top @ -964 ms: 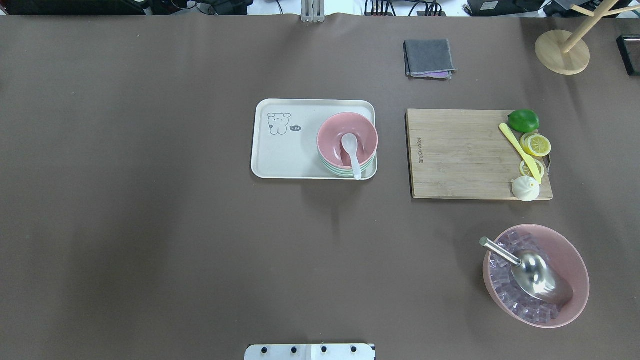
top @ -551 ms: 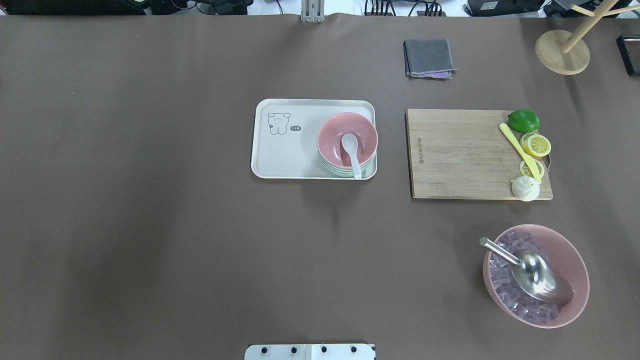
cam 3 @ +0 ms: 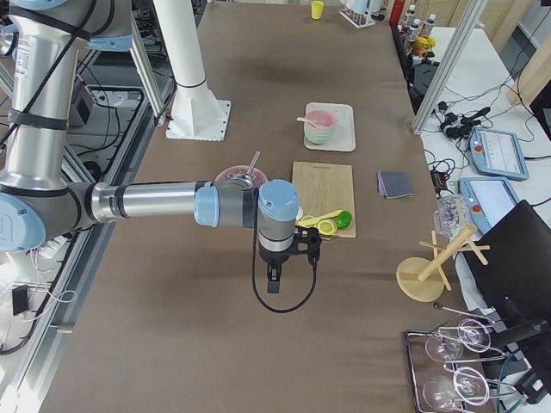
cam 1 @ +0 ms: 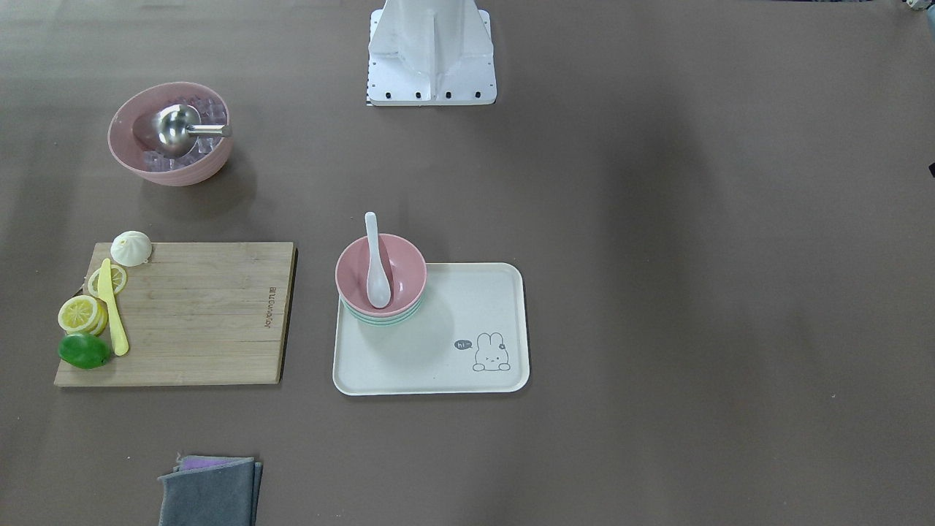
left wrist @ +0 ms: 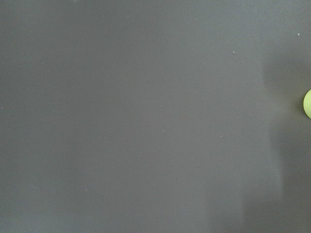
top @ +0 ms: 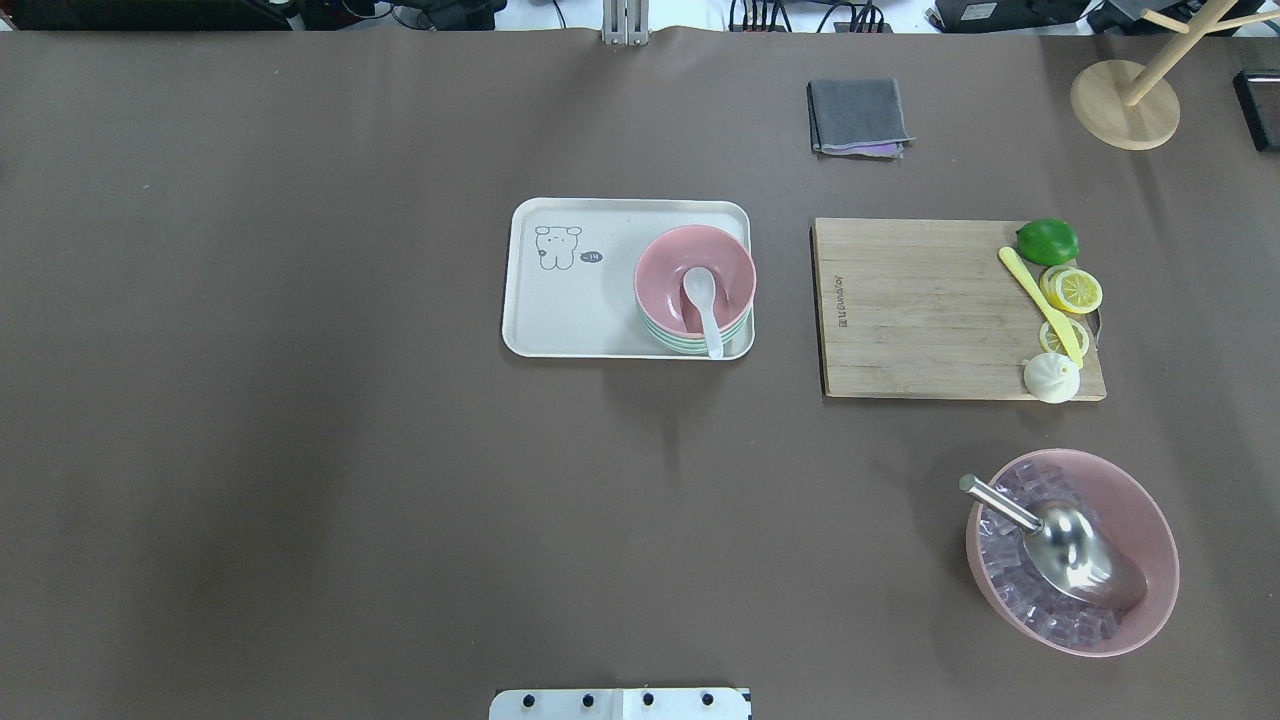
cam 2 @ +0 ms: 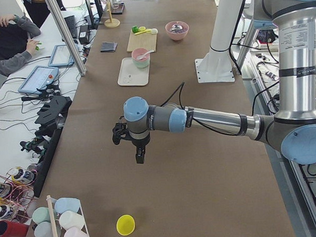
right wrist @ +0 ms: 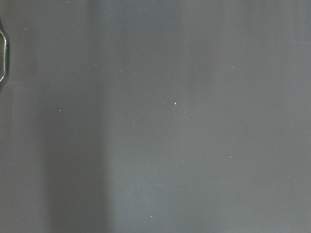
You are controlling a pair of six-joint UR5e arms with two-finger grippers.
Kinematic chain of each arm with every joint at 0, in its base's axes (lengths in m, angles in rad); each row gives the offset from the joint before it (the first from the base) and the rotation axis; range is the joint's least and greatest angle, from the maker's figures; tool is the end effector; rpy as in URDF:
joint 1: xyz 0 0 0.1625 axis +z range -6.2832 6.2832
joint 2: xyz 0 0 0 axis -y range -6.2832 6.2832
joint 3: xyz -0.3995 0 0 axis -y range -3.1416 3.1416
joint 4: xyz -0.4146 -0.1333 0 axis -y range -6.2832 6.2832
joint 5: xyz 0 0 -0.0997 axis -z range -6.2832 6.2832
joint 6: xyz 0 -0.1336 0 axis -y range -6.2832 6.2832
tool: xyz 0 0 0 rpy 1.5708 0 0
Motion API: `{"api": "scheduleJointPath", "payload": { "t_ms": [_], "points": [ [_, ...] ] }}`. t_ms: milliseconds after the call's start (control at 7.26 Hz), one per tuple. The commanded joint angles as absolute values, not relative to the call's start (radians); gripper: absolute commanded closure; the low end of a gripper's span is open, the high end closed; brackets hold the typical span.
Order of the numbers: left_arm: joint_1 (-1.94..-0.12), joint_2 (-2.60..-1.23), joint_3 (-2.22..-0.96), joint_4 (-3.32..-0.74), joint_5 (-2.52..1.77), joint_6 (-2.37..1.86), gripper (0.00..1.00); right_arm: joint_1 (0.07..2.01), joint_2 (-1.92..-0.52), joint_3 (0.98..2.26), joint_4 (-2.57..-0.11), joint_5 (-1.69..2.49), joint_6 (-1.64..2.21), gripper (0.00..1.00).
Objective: Stack pink bowl on green and place spoon
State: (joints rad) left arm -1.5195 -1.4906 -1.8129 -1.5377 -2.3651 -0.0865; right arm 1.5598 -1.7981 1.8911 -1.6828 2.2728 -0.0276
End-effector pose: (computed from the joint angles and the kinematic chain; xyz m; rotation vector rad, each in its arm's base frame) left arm -0.0129 -0.4894 0.5739 0.0671 0.7996 0.0179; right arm 0.0424 -0.4210 0.6171 -0.0124 -0.7021 -0.0303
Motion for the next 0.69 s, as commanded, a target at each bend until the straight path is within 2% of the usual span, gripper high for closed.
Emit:
{"api": "scheduleJointPath", "payload": {
  "t_ms": [0, 551],
  "points": [
    [-1.615, -1.447, -1.836, -1.525, -2.401, 0.018, 0.01, 1.560, -1.802, 1.907, -1.668, 2.275, -0.026, 0.00],
    [-1.626, -1.408, -1.825, -1.539, -2.405, 0.087, 0.01, 1.560, -1.790, 1.916, -1.660, 2.279, -0.017, 0.00]
  ]
}}
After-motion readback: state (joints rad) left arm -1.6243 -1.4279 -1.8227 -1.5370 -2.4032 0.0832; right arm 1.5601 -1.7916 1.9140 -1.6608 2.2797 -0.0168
